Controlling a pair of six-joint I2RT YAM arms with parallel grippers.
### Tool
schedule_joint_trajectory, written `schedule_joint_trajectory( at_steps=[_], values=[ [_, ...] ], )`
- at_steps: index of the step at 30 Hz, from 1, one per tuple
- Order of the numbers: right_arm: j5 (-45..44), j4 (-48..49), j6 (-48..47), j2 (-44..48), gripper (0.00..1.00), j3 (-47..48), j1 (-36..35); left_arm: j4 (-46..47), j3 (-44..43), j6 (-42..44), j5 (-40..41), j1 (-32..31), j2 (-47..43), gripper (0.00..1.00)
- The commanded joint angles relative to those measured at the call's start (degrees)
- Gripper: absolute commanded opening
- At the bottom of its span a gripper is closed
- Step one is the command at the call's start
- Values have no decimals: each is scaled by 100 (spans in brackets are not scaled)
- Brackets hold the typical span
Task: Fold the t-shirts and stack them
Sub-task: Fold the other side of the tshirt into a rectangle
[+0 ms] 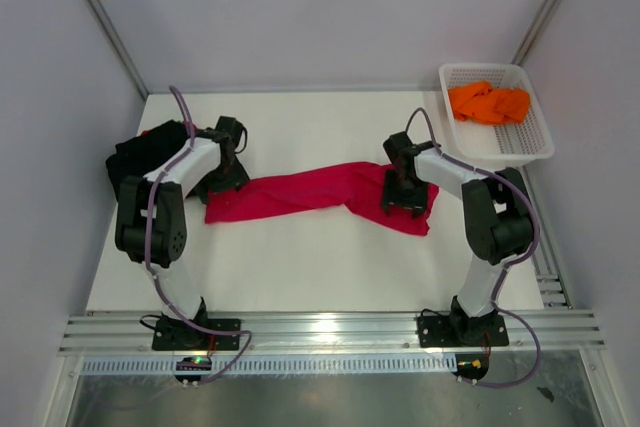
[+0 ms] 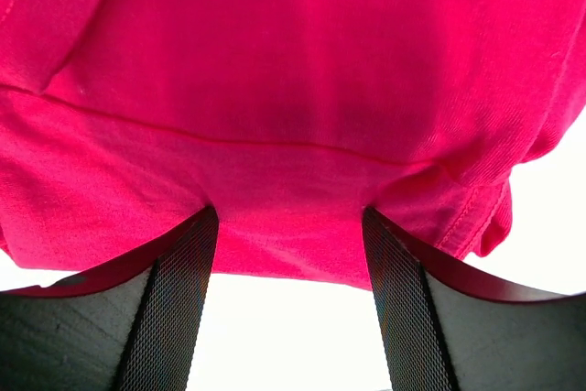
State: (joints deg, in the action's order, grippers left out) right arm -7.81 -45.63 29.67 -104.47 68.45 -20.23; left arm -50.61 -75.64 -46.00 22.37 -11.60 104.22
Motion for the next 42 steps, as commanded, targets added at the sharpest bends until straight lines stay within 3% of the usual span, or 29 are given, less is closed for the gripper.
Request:
schedule_joint_trajectory(
  at_steps=[1, 15, 35, 42],
  values=[
    [105, 168, -119, 198, 69, -68, 80, 78, -39, -32, -163, 26, -8, 87],
    [254, 344, -278, 198, 69, -551, 757, -142, 251, -208, -40, 219, 37, 87],
    [544, 660, -269, 23, 69, -815, 775, 165, 559, -322, -400, 219, 318, 87],
    [588, 573, -251, -39, 69, -771, 845, -71, 576, -366, -146, 263, 300, 87]
  ],
)
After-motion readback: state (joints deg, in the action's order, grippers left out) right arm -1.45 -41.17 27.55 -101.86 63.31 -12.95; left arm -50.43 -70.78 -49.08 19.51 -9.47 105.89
